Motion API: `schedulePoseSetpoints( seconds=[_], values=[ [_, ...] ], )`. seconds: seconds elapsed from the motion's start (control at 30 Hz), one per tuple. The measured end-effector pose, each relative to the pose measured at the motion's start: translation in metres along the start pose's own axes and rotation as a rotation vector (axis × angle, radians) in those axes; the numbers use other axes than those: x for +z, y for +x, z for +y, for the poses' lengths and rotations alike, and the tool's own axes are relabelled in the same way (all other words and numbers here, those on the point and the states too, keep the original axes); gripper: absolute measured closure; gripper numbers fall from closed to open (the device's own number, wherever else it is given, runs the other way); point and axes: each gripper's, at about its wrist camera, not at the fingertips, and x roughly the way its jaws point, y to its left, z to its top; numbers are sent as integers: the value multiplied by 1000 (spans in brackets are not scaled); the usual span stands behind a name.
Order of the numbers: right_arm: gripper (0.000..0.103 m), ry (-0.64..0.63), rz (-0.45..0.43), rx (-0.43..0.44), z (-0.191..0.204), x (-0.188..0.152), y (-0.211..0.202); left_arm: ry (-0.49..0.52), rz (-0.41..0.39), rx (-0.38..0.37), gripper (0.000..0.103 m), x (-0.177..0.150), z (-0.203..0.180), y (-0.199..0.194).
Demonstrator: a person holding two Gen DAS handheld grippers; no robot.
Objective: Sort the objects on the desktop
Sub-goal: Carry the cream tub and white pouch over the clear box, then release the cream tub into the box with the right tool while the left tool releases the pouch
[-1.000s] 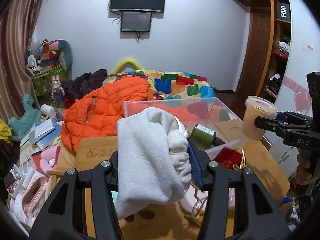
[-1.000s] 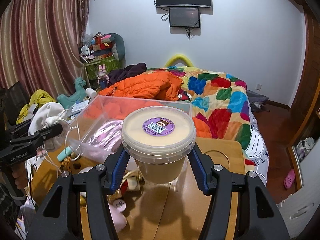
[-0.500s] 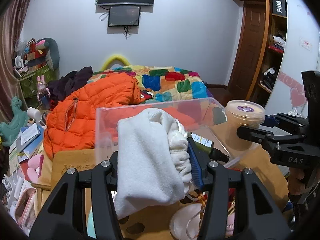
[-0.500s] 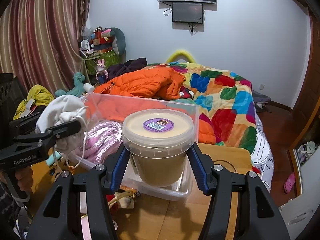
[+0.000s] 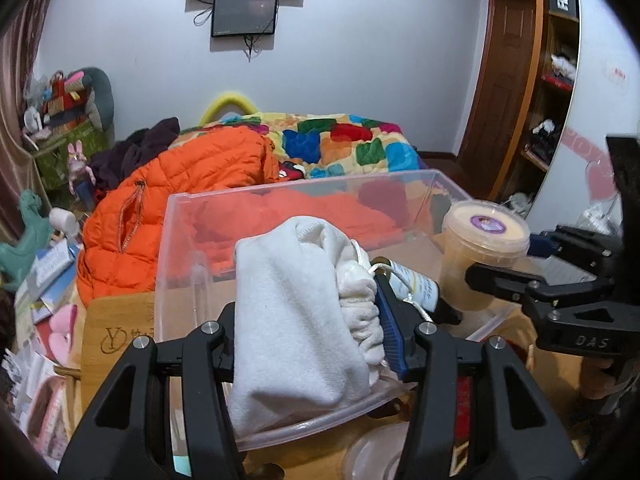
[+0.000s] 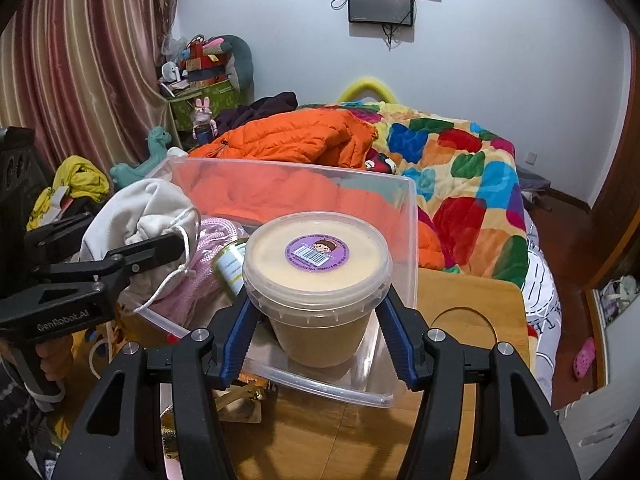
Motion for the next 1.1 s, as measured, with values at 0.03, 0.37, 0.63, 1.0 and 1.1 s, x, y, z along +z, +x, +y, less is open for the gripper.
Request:
schedulePoseSetpoints(
  seconds=[0.03,0.37,0.63,1.0,1.1],
  values=[
    [48,-7,1,-1,2,0,1,17,1,5,51,-1,-3,1],
    [48,-1,33,5,6,0,6,37,30,18,48,-2,-9,7],
    [45,-11,40,2,9,-2,0,35,56,23,45,-2,-10,8],
    [45,28,58,51,6,-3,-5,-14,27,-6,34,-1,-2,-12],
    [45,38,63,59,5,-4,-7,-15,11,2,33,1,1,-21]
  ],
)
